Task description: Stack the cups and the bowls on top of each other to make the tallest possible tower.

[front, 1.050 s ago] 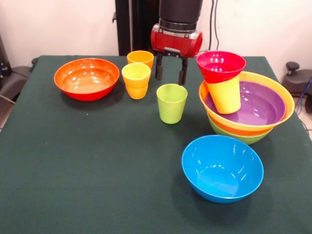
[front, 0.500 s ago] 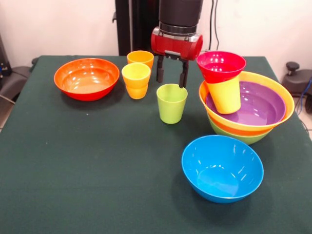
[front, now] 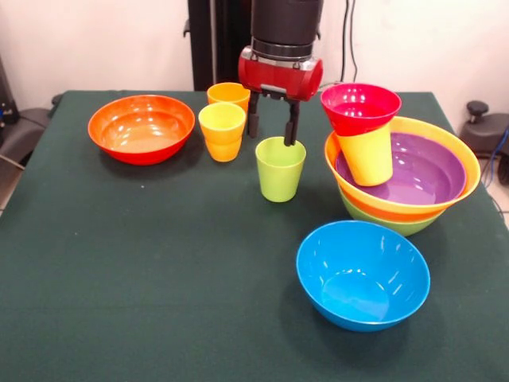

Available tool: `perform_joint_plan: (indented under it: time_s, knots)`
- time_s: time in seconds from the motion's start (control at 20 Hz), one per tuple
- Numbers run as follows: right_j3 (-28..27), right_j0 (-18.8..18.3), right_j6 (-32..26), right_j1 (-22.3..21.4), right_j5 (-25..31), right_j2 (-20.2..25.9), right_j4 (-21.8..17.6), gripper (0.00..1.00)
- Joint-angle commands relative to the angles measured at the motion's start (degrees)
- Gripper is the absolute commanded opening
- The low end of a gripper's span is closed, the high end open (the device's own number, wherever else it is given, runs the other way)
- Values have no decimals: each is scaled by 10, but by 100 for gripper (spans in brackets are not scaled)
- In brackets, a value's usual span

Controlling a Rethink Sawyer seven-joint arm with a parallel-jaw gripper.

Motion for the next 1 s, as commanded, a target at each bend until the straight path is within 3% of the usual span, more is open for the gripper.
perform_joint_plan:
  time_s: [0.05, 1.0]
  knots:
    - [-18, -9, -24, 14, -21, 35, -57, 100]
    - [-29, 8, 6, 46, -53, 15, -80, 100]
